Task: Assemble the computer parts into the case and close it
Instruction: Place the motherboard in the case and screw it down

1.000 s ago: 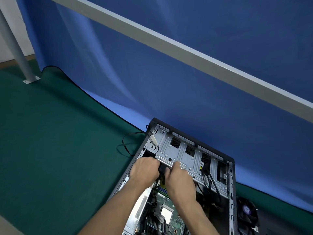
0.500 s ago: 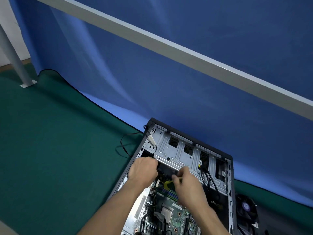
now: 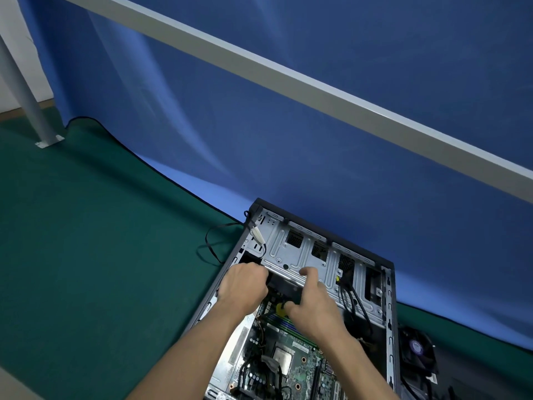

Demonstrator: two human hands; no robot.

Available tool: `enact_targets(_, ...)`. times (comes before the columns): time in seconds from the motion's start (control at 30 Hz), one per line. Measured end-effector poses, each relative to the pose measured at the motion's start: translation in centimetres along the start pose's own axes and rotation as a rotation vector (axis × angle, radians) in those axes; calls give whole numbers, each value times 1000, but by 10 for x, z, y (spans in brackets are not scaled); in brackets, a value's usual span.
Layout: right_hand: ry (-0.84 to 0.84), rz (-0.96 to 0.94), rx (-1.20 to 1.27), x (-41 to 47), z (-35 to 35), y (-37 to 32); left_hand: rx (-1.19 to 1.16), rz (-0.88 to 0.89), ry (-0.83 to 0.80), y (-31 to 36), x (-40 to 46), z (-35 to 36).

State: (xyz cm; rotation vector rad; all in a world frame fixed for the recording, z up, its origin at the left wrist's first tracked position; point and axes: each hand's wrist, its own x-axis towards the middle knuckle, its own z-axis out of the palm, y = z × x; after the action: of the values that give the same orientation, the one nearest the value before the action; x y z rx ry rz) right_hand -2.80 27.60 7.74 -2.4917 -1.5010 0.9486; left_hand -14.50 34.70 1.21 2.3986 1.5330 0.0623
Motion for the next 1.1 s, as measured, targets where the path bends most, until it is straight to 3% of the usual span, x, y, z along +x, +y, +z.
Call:
enact_targets(0.13, 72, -1, -41, 5, -1, -1, -4, -3, 6, 0, -2, 1)
enact_targets(0.27, -20, -29, 96, 4, 1, -6, -19, -1, 15, 0, -1, 0)
enact_targets(0.4, 180, -17, -193, 2, 5, -1, -16, 5, 9, 0, 0, 0)
enact_targets(0.53, -36, -14, 45, 4, 0, 6, -1, -9, 1, 1, 0, -2)
enact_targets(0.63, 53, -34, 84, 2, 7, 4, -6, -8, 16, 1, -1, -1)
enact_targets(0.73, 170, -42, -62, -1, 11, -2, -5, 3, 23, 1, -2, -2)
enact_targets(0.87, -21, -18, 133, 0, 3, -9, 9, 6, 13, 1, -2, -3)
enact_targets(1.0, 171, -29, -86, 2, 9, -11, -10, -4, 13, 1, -3, -3)
enact_targets(1.1, 49, -31, -14, 3, 8, -15, -9, 8, 3, 1, -3, -4)
